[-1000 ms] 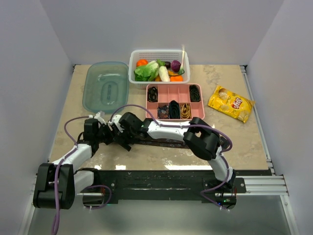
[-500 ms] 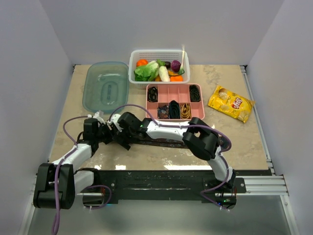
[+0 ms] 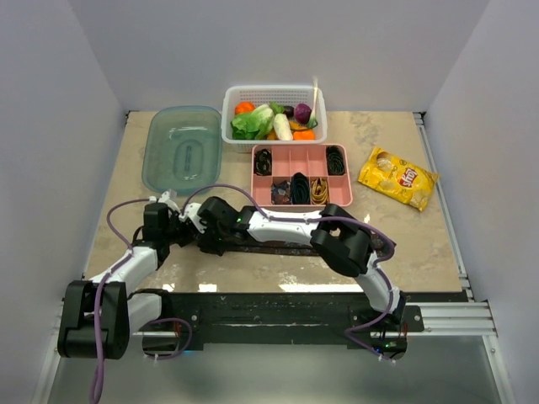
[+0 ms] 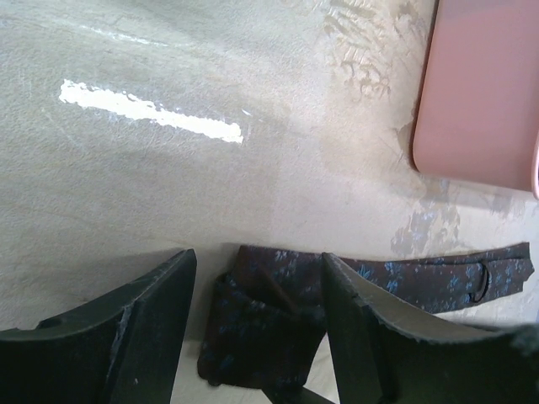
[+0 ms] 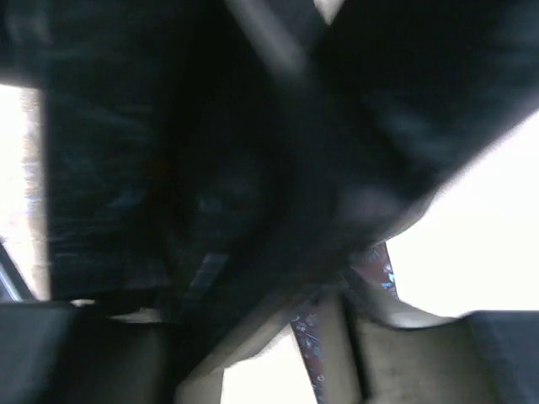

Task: Roll the ties
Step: Roll the tie at the center of the board.

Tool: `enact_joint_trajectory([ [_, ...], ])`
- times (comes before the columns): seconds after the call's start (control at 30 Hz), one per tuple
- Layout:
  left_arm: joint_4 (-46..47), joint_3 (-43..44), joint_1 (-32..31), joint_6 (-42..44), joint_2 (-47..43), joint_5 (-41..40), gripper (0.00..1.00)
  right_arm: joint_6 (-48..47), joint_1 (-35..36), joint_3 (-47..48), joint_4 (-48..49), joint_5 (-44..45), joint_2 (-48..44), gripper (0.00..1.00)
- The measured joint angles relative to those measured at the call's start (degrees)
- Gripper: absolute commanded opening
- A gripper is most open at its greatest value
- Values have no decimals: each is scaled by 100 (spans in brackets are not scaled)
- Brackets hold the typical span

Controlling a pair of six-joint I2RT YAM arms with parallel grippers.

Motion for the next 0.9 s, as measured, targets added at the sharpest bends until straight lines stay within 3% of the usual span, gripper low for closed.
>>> enact_joint_trajectory([
  [0.2,66,4,0,2,46,-28,66,0,39,0,9,-44,0,25],
  [0.37,66,4,0,9,50,0,66,24,24,0,7,72,-2,60],
  [0.5,59,7,0,11,46,11,66,17,-81,0,-17,302,-37,81],
  [0.7,-118,74,-22,4,39,72,66,-55,-111,-35,50,557,-136,98],
  [0.9,-291,136,-24,9,28,46,66,-138,-131,-26,74,551,-133,99],
])
